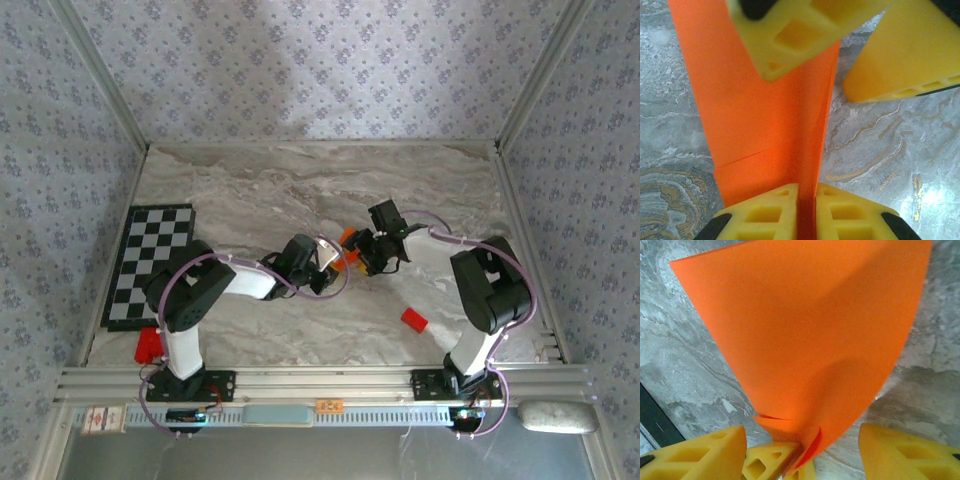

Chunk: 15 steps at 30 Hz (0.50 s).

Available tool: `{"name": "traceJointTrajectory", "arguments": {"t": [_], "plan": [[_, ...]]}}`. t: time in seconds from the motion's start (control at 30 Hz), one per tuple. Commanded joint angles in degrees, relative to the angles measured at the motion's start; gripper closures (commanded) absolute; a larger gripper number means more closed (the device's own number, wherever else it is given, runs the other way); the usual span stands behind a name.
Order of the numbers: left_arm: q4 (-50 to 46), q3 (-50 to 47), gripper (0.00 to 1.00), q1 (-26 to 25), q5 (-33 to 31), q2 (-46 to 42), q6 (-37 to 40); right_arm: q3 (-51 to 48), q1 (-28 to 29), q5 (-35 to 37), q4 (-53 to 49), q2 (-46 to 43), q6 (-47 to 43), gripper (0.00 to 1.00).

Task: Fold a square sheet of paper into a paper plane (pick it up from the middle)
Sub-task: Fold the wing for the fifth time at the center of the table.

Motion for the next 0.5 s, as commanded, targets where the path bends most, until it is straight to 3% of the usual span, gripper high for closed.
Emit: {"name": "traceJointTrajectory", "arguments": {"t": [0.0,0.47], "plan": [[0.4,-0.9,0.86,-0.1,-1.0,-2.9,2.4,1.6,0.4,-0.9,-3.3,1.4,-0.2,0.41],[-1.0,-0.7,0.83,-1.3,-4.7,-4.3,7.6,0.9,0.3,-1.1,-3.9,0.4,1.9,0.64]]}}
